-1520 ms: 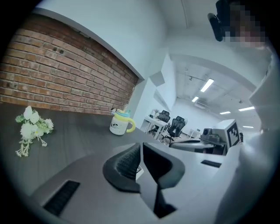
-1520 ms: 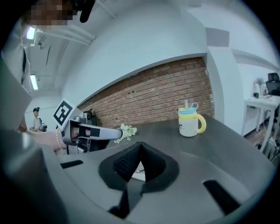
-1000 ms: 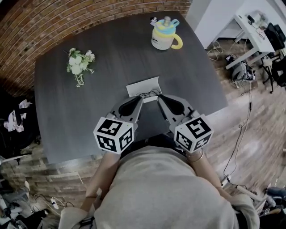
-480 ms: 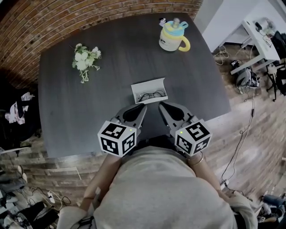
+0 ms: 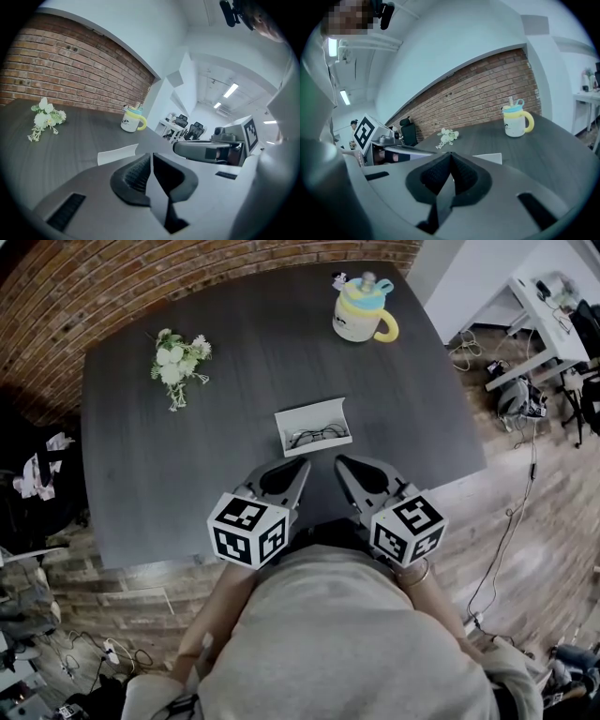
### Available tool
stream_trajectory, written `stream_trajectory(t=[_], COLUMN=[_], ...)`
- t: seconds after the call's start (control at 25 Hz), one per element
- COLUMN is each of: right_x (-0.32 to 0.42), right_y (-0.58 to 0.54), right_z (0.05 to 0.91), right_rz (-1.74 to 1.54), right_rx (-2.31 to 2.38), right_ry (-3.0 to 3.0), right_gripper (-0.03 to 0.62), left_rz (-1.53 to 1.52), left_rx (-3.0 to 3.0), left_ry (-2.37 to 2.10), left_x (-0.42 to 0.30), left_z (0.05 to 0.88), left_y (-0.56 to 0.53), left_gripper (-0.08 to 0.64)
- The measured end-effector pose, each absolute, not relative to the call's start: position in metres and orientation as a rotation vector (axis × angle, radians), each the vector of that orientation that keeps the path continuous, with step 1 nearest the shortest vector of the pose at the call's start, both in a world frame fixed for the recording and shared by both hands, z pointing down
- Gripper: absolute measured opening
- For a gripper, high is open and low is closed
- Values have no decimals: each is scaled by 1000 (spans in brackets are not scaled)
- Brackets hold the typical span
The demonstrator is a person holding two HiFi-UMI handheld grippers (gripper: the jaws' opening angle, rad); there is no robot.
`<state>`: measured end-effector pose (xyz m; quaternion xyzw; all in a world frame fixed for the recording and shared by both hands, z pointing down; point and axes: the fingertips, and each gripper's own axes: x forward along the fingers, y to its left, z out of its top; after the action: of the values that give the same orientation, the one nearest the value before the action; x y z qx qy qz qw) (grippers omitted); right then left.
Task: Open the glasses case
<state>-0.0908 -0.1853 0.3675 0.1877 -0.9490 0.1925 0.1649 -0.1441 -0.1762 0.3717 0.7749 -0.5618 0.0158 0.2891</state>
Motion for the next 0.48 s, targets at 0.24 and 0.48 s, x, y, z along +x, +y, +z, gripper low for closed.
stream_trajectory(t=[0.24, 0.48], right_x=[-90, -87], right_y=[-183, -182], right_z=[368, 371], right_rz=[541, 524], right_rx=[529, 539], right_ry=[-2702, -2693], right_gripper=[5, 5], left_rz=[48, 43], left_rx=[2059, 2032], left_ry=[-1498, -1508], left_x=[-143, -146], left_z=[373, 377], left_y=[-176, -175], left_gripper=[35, 35])
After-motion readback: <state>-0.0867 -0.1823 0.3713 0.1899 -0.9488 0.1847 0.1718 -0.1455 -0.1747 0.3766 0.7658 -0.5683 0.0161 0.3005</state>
